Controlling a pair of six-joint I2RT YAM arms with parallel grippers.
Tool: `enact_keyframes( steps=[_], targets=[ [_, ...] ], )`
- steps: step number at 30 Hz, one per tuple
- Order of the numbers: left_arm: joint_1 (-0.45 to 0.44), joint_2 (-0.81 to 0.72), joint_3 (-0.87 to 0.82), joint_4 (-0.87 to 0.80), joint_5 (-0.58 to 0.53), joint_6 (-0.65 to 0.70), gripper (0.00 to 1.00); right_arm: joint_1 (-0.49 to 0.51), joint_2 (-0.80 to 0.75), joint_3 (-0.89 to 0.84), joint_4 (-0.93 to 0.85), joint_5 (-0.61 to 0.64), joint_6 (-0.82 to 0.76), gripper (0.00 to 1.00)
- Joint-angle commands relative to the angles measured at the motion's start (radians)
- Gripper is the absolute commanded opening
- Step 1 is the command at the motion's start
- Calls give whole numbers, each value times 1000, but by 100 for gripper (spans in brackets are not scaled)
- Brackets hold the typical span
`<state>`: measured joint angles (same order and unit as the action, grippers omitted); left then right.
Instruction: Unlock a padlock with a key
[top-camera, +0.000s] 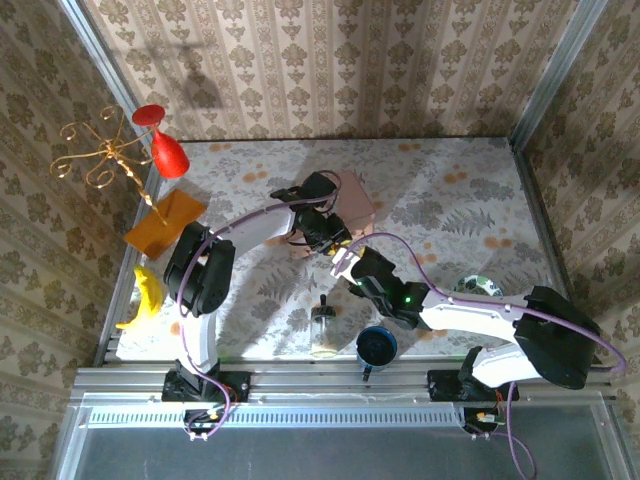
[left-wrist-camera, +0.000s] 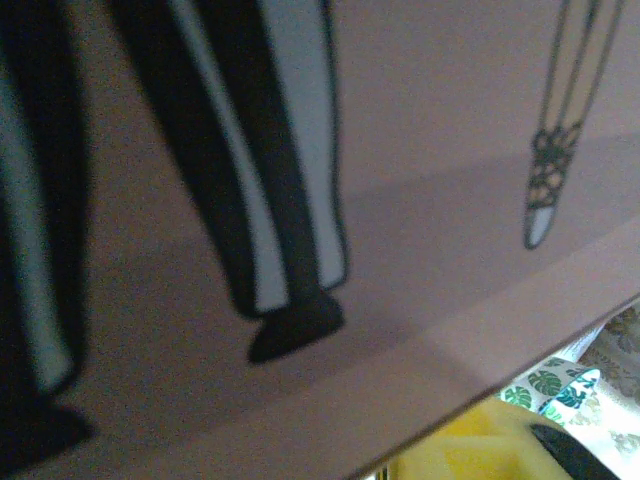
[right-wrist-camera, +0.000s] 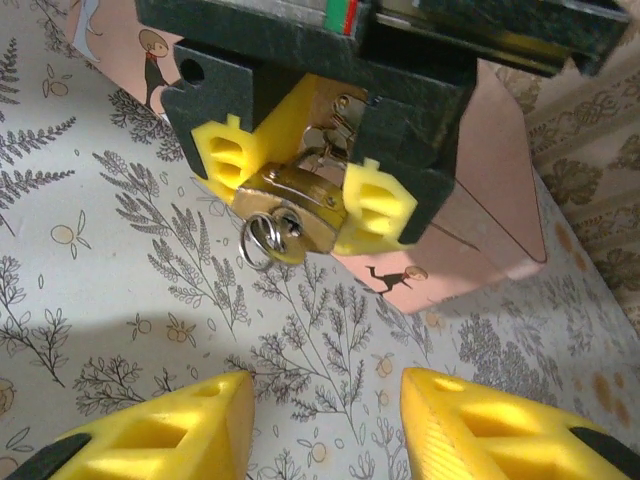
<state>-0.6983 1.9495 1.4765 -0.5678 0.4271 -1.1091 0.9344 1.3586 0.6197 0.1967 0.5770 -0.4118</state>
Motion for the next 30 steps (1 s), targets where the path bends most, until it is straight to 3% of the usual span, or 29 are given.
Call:
enact_keyframes(
  steps=[1,20,30],
  targets=[
    [5,-21,58,-4,51,35,0,13,26,30,56,47,-55,45],
    [6,-11,57,-7,59,31,0,47,123,84,123,88,-150,45],
    [2,-3,62,-1,65,27,0,49,144,100,99,74,-138,32]
  ],
)
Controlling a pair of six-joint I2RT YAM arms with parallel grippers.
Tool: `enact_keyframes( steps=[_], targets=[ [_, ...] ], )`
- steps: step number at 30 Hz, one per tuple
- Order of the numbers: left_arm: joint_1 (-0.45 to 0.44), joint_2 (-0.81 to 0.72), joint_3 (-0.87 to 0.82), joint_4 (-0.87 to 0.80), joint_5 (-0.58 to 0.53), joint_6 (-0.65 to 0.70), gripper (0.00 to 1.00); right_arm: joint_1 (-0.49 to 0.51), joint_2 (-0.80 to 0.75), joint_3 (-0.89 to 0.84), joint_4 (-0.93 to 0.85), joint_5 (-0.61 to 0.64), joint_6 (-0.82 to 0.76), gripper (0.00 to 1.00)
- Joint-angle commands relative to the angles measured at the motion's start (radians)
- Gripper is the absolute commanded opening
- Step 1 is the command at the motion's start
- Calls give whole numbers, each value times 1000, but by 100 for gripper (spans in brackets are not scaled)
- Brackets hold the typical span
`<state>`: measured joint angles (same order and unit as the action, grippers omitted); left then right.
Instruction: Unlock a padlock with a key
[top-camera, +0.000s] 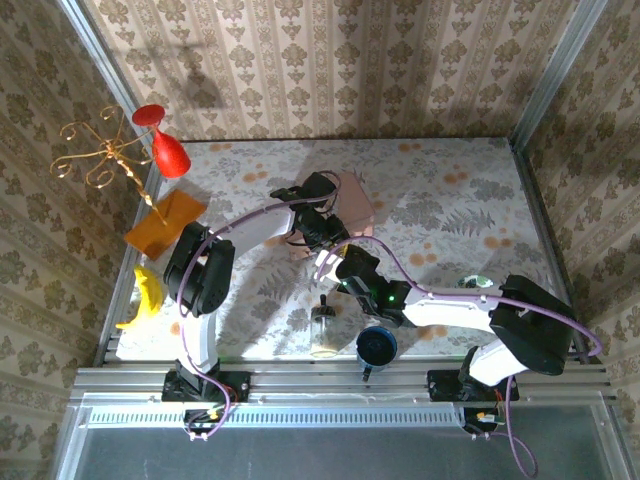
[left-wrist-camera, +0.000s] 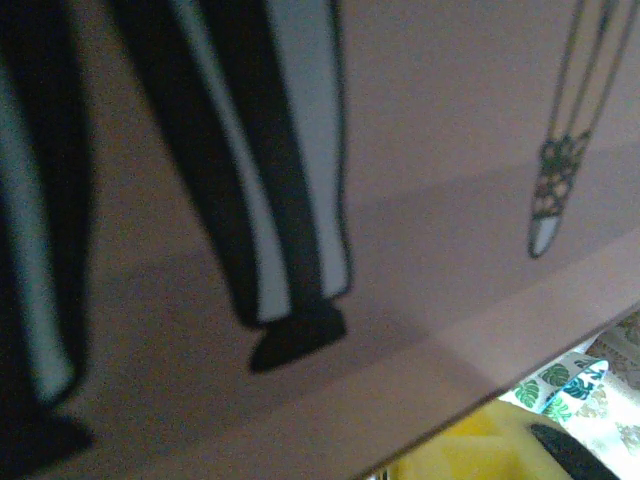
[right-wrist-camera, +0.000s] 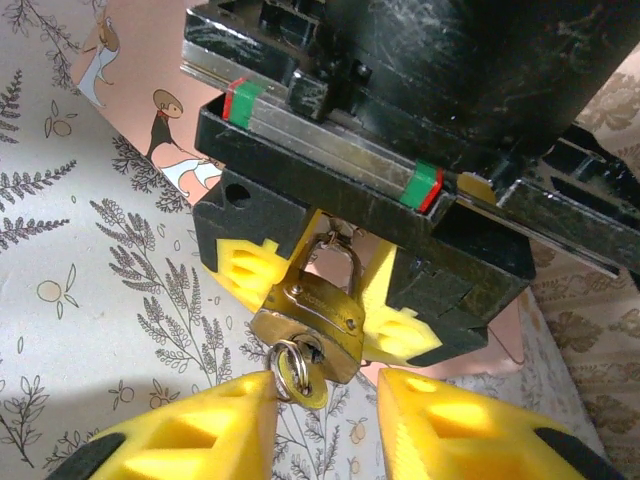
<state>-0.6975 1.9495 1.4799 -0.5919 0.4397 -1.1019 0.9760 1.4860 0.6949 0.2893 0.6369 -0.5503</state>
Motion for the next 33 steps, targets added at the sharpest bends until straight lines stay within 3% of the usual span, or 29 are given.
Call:
enact_keyframes(
  steps=[1,7,10,19,23,26,33],
  targets=[
    [1,-3,57,23,53,19,0,7,20,26,5,15,2,32],
    [-1,-3,61,25,54,20,0,4,49,31,4,25,11,30],
    [-2,-3,58,24,53,20,0,4,50,32,7,29,15,21],
    [-3,-4,60,32,57,14,0,1,64,40,0,21,36,15],
    [-3,-3,65,33,59,13,0,-2,74,44,-10,20,66,6],
    [-3,-1,65,46,63,4,0,-4,76,53,-30,17,109,0],
    [-7,-4,40,98,68,-32,0,-5,87,73,-108,30,310,0]
  ],
)
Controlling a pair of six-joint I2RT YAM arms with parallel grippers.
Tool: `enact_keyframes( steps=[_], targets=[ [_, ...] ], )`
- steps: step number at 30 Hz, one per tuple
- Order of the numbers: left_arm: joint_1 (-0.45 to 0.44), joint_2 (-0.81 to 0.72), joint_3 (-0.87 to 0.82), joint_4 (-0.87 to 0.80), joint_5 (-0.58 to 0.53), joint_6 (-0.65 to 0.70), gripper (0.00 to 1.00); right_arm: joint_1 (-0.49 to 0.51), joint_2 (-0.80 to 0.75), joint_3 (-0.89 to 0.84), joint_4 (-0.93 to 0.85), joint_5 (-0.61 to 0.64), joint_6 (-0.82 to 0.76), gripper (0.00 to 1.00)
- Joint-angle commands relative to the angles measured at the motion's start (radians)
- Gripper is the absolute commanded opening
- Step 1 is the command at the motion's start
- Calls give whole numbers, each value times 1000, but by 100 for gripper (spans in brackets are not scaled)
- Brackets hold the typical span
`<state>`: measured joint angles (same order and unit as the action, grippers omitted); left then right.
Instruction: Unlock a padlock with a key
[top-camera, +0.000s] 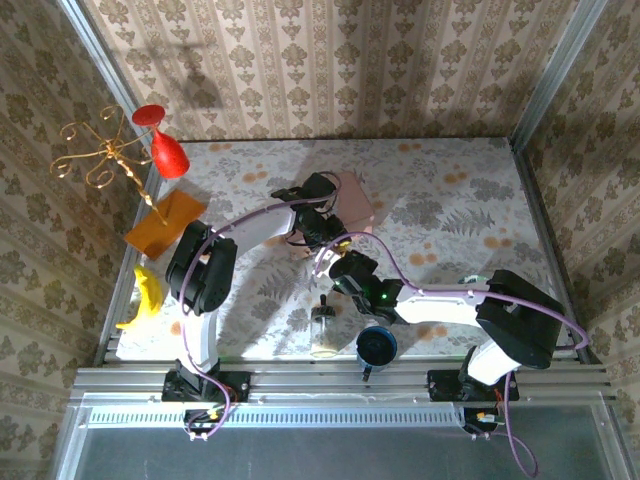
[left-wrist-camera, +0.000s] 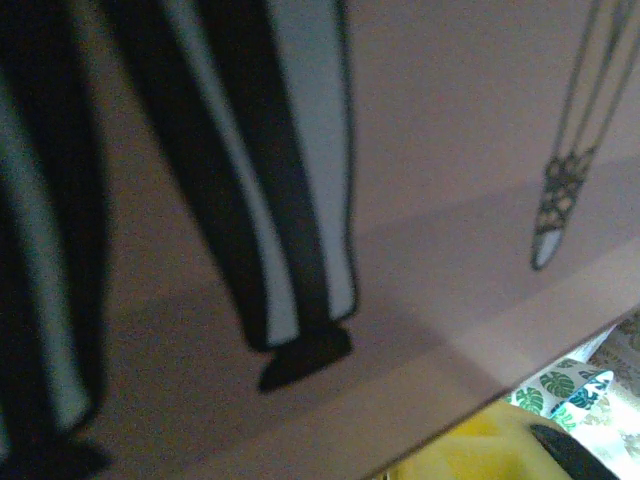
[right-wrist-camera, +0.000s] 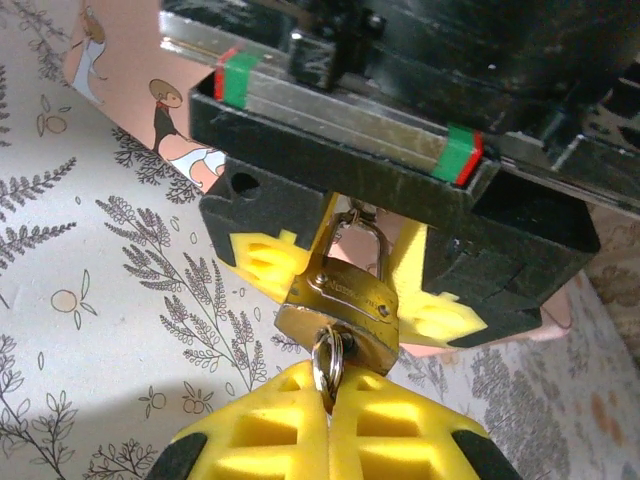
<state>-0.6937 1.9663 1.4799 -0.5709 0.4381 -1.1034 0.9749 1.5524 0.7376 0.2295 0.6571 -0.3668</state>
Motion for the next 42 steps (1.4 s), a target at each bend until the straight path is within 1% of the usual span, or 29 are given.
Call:
enact_keyframes(
  steps=[1,3,6,8,11,14,16,21,25,27,30,32,33,34,35,37,38,42],
  targets=[
    [-10,-23,33,89,69,-40,0,-4,20,37,-75,15,196,0],
    [-11,-26,20,113,68,-57,0,-4,21,50,-120,28,325,0],
    [-13,-30,4,151,56,-84,0,-5,20,65,-202,33,584,0],
    [-15,-30,-3,173,49,-100,0,-5,20,71,-247,10,780,0],
    [-19,-29,-3,185,35,-107,0,-7,21,65,-261,-45,995,0],
    [-22,-29,-7,197,18,-114,0,-16,16,49,-235,-104,1154,0],
    [-23,-30,-13,208,12,-119,2,-34,4,21,-183,-165,1231,0],
    [-35,-30,-31,242,-6,-133,5,-121,-12,-64,-33,-341,1390,0],
    [-41,-27,-52,269,-13,-151,9,-173,-24,-125,62,-422,1465,0],
    [-44,-26,-59,281,-12,-158,13,-184,-34,-130,57,-433,1475,0],
    [-44,-27,-61,280,-15,-154,25,-183,-63,-127,22,-419,1452,0],
    [-42,-32,-64,273,-25,-149,35,-184,-93,-123,-13,-403,1426,8],
    [-42,-34,-67,270,-28,-147,41,-185,-108,-121,-26,-398,1413,14],
    [-41,-37,-71,269,-33,-147,53,-185,-126,-117,-43,-391,1397,22],
    [-40,-40,-77,270,-37,-147,59,-185,-144,-111,-68,-380,1382,28],
    [-39,-44,-84,273,-42,-146,69,-186,-185,-100,-120,-363,1359,30],
    [-37,-47,-86,273,-45,-145,70,-185,-209,-97,-147,-350,1344,30],
    [-37,-55,-89,272,-60,-139,71,-188,-260,-70,-250,-308,1286,32]
  ],
)
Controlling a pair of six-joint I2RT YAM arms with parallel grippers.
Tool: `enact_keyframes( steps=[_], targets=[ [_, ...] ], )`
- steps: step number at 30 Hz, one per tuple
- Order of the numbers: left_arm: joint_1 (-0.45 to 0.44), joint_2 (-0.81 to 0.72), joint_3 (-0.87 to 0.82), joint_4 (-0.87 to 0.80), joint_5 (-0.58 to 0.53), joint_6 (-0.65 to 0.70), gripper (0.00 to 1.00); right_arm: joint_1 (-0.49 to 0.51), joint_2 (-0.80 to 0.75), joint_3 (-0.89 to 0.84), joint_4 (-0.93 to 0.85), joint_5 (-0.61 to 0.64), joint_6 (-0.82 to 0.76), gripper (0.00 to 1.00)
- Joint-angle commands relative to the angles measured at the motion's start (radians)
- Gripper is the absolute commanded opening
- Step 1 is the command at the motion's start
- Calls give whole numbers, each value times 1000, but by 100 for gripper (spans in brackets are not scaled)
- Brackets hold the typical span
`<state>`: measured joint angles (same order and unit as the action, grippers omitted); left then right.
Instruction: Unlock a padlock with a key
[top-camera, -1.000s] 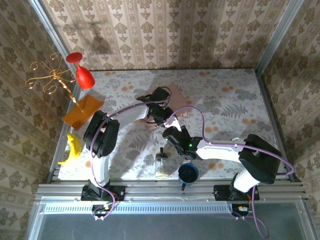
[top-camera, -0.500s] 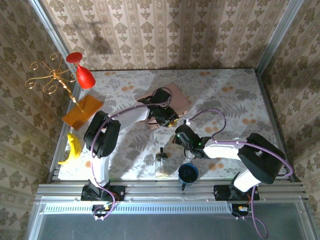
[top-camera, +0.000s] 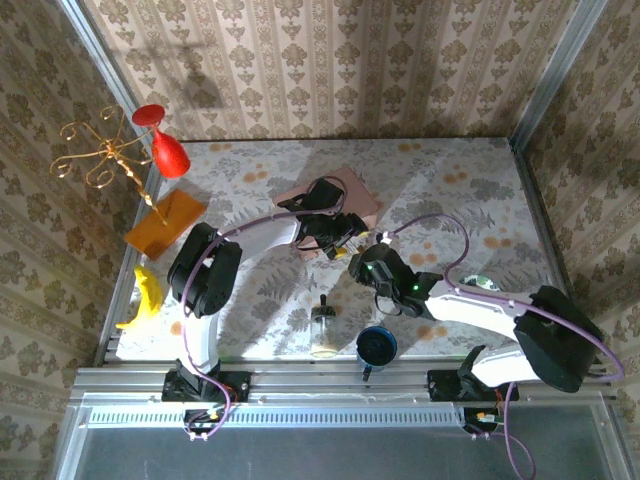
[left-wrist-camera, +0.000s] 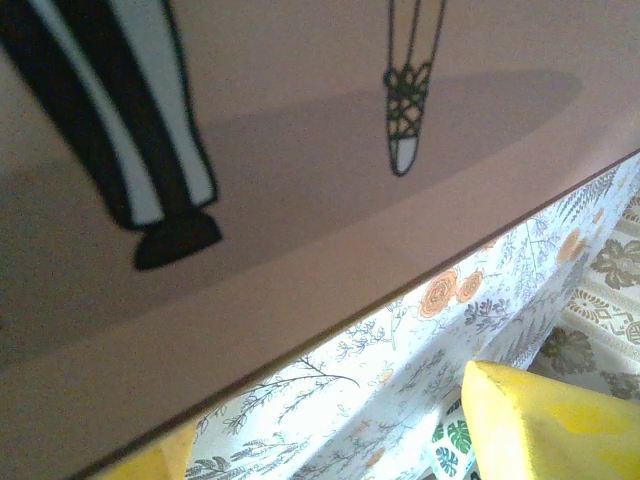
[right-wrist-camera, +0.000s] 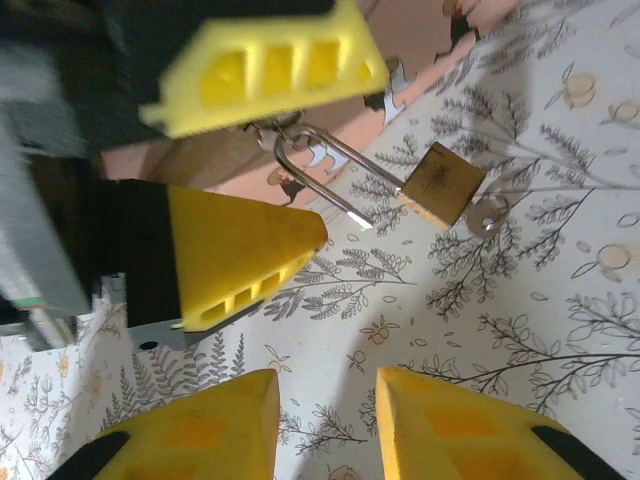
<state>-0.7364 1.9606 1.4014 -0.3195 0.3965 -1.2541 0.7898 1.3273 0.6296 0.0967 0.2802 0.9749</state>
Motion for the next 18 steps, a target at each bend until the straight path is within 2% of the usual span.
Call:
enact_keyframes(
  steps=[1,2,4,6,7,9,11,18],
  targets=[
    [7,-52,-12,17,-22,13,71,-3,-45,50,-153,81,-76,33],
    [6,-55,-13,12,-24,18,71,-4,-54,64,-182,90,-96,34],
    [8,-63,-19,-4,-36,29,79,-5,-67,81,-218,99,-136,34],
    [9,-76,-29,-14,-54,45,80,-18,-72,100,-248,95,-172,34],
    [10,-86,-36,-18,-65,50,87,-30,-71,108,-256,78,-196,34],
    [11,-112,-52,-18,-85,67,90,-66,-64,121,-264,28,-238,34],
    [13,-147,-66,-21,-107,88,99,-114,-53,126,-251,-52,-293,34],
    [12,-314,-100,-20,-203,211,100,-270,13,180,-222,-299,-461,32]
  ],
)
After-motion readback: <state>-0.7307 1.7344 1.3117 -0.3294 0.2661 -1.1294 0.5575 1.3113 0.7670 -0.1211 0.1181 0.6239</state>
